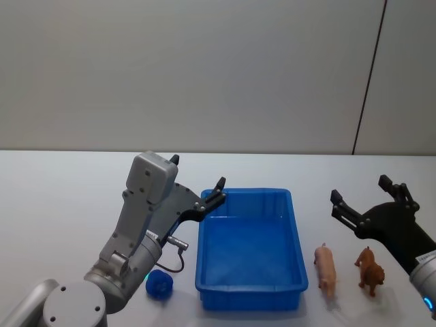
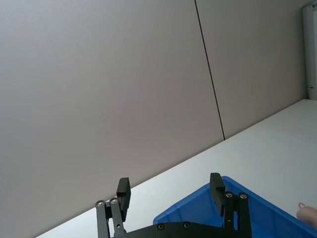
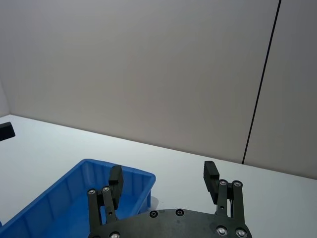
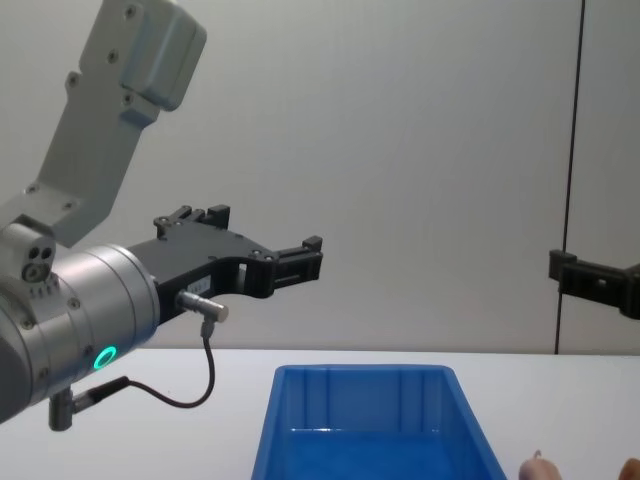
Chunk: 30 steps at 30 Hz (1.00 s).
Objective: Pick up the two dolls from the table and place them into the box.
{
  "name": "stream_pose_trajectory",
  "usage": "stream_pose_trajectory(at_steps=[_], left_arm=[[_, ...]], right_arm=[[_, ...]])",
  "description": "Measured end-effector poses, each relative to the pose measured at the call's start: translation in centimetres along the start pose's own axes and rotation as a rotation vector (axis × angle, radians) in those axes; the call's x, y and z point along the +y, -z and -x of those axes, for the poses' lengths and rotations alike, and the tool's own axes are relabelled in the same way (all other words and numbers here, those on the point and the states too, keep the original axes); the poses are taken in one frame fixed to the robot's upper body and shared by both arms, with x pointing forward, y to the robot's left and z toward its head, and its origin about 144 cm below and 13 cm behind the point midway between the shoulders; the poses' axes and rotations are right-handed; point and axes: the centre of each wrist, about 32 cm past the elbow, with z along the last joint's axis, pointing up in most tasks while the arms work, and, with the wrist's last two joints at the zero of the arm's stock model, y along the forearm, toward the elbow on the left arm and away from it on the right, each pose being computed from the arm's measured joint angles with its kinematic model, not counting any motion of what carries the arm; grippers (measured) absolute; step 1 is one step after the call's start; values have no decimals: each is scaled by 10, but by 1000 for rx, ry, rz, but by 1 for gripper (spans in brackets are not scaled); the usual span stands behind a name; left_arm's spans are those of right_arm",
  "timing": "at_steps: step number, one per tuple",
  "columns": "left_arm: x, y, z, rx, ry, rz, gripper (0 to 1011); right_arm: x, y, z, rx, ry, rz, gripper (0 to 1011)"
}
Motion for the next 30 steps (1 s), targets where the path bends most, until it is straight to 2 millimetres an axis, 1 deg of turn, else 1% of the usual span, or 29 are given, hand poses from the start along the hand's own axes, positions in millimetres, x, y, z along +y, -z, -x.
stream_pose_trajectory(at_steps=[6,13,23,30], left_arm=[[0,0,0,0,0,0,1003],[0,0,0,0,0,0,1003],[0,0,0,0,0,0,1003],[0,0,0,0,0,0,1003]], right_arm=[[1,1,-6,-18,2,15,1001],[1,6,-19,-49,-3,61,1001],[2,20,-38,-86,-23,182,1001],[4,30,-46,-101,-37,264,1001]])
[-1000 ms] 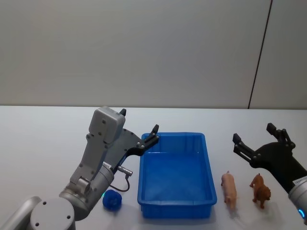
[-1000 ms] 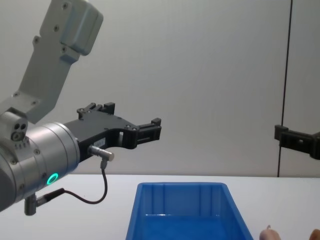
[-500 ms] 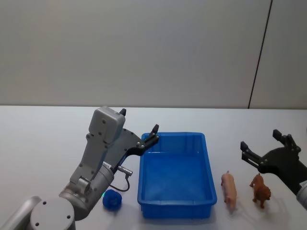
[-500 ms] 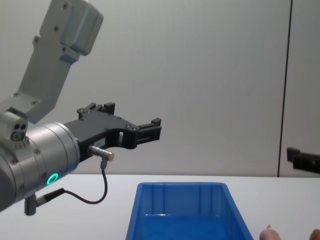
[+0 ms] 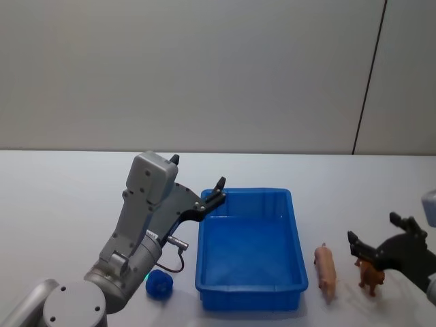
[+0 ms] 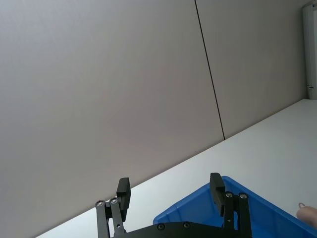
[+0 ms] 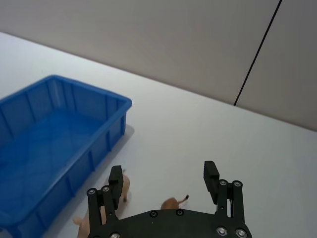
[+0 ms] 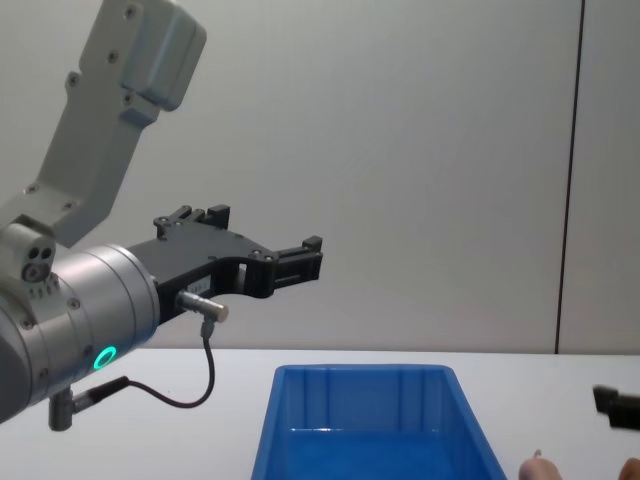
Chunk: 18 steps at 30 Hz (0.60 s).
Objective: Pick up the two dolls from the table and place them into the box.
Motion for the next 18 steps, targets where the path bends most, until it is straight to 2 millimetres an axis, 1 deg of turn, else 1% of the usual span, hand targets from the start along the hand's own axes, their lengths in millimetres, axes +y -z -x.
stream_pose_trajectory(at_steps=[10,18], left_arm=[[0,0,0,0,0,0,1003],[0,0,0,0,0,0,1003]], right_arm=[[4,13,-6,-14,-24,95,1001],[6,17,-8,-13,-38,140,1001]])
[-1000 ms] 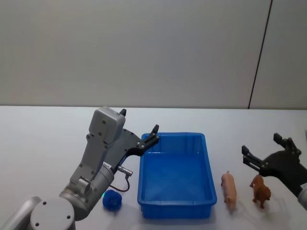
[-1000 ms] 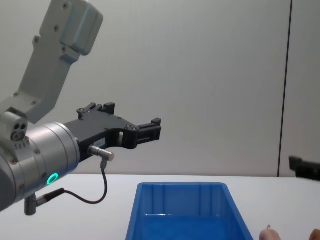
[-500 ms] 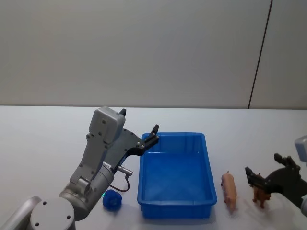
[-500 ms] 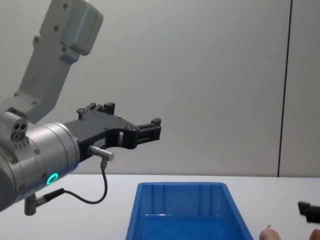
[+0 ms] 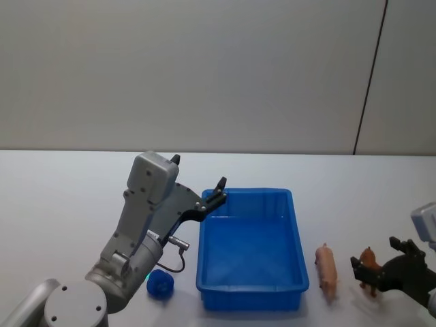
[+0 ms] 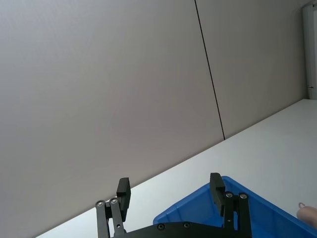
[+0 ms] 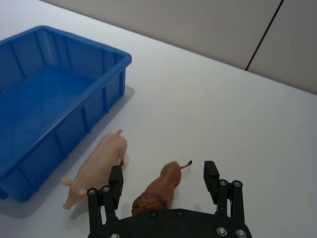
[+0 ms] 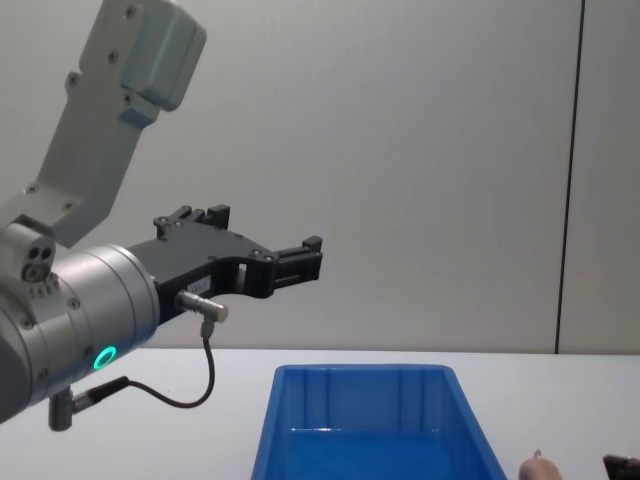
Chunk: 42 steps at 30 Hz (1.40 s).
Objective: Pick up the two dolls from the table and place them into the box.
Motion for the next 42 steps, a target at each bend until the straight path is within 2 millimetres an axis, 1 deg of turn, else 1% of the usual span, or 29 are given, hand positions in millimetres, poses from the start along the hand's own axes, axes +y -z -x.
stream_pose_trajectory(at_steps=[13,16,17,18,19,20,22,24,25,27,28,30,31,33,36,42], left_arm=[[0,0,0,0,0,0,1003],[0,0,0,0,0,0,1003],[0,0,0,0,0,0,1003],[0,0,0,0,0,0,1003],[0,0,0,0,0,0,1003],[0,0,0,0,0,0,1003],[0,0,0,0,0,0,1003],[0,0,0,0,0,0,1003],[0,0,0,0,0,0,1003],[0,0,0,0,0,0,1003],[0,0,0,0,0,0,1003],[0,0,0,0,0,0,1003],[0,0,0,0,0,0,1003],[0,0,0,0,0,0,1003],[0,0,0,0,0,0,1003],[0,0,0,0,0,0,1003]], right_arm=[[3,4,-1,9,-13,72,1001],[4,4,0,10,-14,87,977],[4,4,0,10,-15,90,942],[4,4,0,10,-15,94,942],[4,5,0,11,-16,101,894],[4,5,0,11,-16,103,880],[5,5,0,12,-18,112,810],[5,5,0,12,-20,116,782],[5,5,1,12,-22,120,719],[5,5,1,12,-23,124,682],[5,5,1,12,-24,125,621],[5,5,1,11,-26,128,589],[5,5,1,11,-27,129,539],[5,4,2,9,-28,127,485],[4,3,2,7,-29,123,443],[3,-2,3,-4,-22,88,440]])
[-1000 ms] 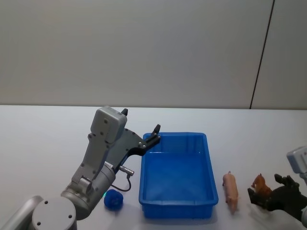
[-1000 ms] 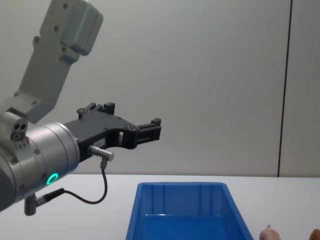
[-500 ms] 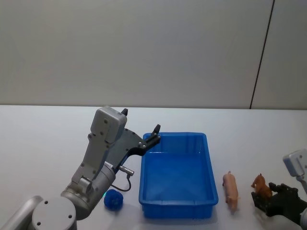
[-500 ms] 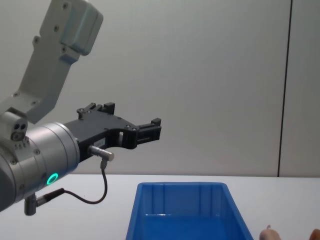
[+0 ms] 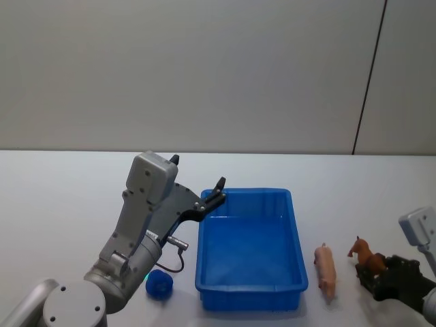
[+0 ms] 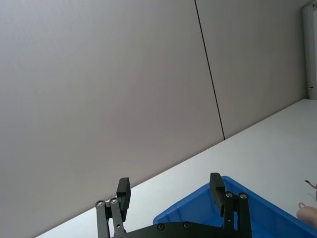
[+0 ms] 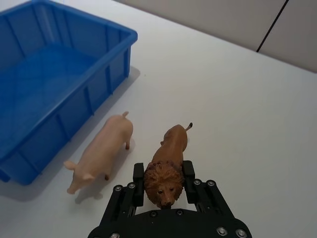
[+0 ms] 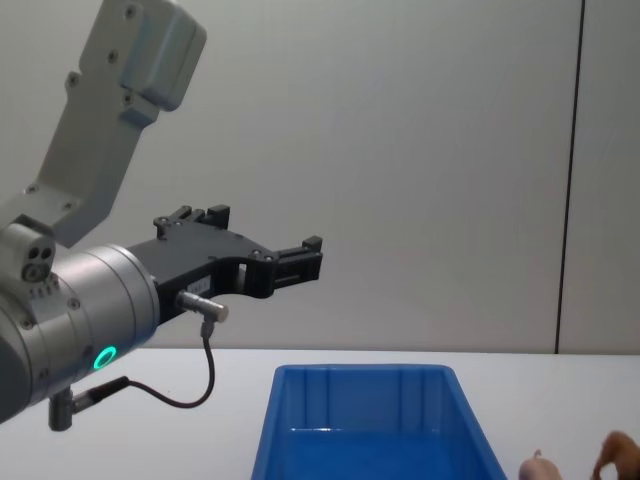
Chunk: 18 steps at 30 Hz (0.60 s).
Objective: Pick up the two dolls from the table and place them into the box.
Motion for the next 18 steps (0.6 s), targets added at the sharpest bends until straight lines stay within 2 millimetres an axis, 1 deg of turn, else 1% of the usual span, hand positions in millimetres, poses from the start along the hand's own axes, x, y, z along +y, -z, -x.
stream_pose_trajectory(at_steps=[8,18], left_arm=[[0,0,0,0,0,0,1003],[0,0,0,0,0,0,1003]], right_arm=[[-1,-10,1,-23,13,-71,439],[2,-35,4,-79,-17,-205,439]])
